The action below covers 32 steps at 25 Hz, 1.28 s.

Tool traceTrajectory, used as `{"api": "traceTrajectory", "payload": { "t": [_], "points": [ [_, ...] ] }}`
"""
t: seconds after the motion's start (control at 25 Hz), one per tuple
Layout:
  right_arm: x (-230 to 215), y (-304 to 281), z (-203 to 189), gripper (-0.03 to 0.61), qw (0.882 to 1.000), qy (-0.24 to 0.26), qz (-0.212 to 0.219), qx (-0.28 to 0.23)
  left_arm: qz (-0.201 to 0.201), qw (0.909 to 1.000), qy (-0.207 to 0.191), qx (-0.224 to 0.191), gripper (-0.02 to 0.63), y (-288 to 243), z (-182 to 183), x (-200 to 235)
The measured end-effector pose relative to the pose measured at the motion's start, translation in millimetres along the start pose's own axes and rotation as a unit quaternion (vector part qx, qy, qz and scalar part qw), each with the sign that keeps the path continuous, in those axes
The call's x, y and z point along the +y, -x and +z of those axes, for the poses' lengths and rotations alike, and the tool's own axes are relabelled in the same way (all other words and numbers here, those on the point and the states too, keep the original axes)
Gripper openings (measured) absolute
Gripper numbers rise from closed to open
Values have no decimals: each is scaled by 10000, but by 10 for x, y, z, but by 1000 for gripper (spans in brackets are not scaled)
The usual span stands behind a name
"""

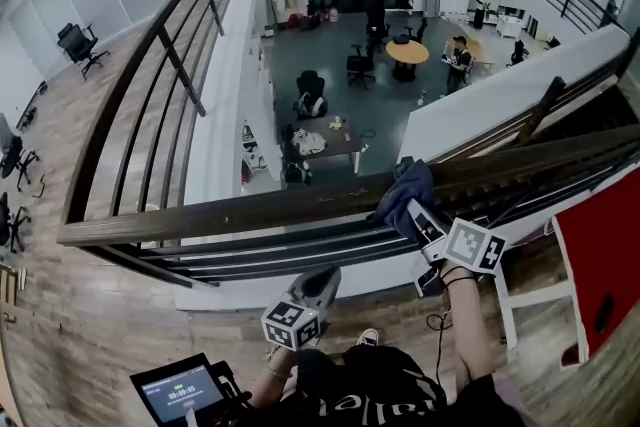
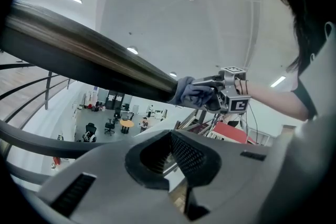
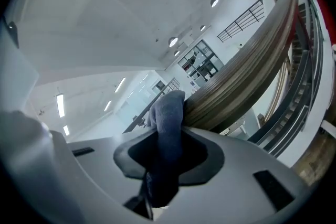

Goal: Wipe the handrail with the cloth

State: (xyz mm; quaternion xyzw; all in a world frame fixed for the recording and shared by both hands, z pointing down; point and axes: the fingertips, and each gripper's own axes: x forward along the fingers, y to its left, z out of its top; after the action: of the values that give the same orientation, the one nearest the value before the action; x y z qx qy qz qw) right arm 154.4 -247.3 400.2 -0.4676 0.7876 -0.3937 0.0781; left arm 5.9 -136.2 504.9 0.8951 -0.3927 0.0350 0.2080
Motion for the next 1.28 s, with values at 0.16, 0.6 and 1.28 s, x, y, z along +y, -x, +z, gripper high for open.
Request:
{"api": "traceTrajectory", "payload": {
  "t": [0.16,0.6,1.28],
  "points": [
    [-598,320,396,98,9996,64,-256,-128,-84,10000,-25,33,3,-338,-43,-256],
    [-2047,1225,1660,98,9873,155,-1428,-672,24,9998,-31,181,3,-671,25,-422],
    [-3021,1869,2365,98,9505,1115,-2709,-1035,274,9991,146,305,3,-541,-180,-257]
  ]
}}
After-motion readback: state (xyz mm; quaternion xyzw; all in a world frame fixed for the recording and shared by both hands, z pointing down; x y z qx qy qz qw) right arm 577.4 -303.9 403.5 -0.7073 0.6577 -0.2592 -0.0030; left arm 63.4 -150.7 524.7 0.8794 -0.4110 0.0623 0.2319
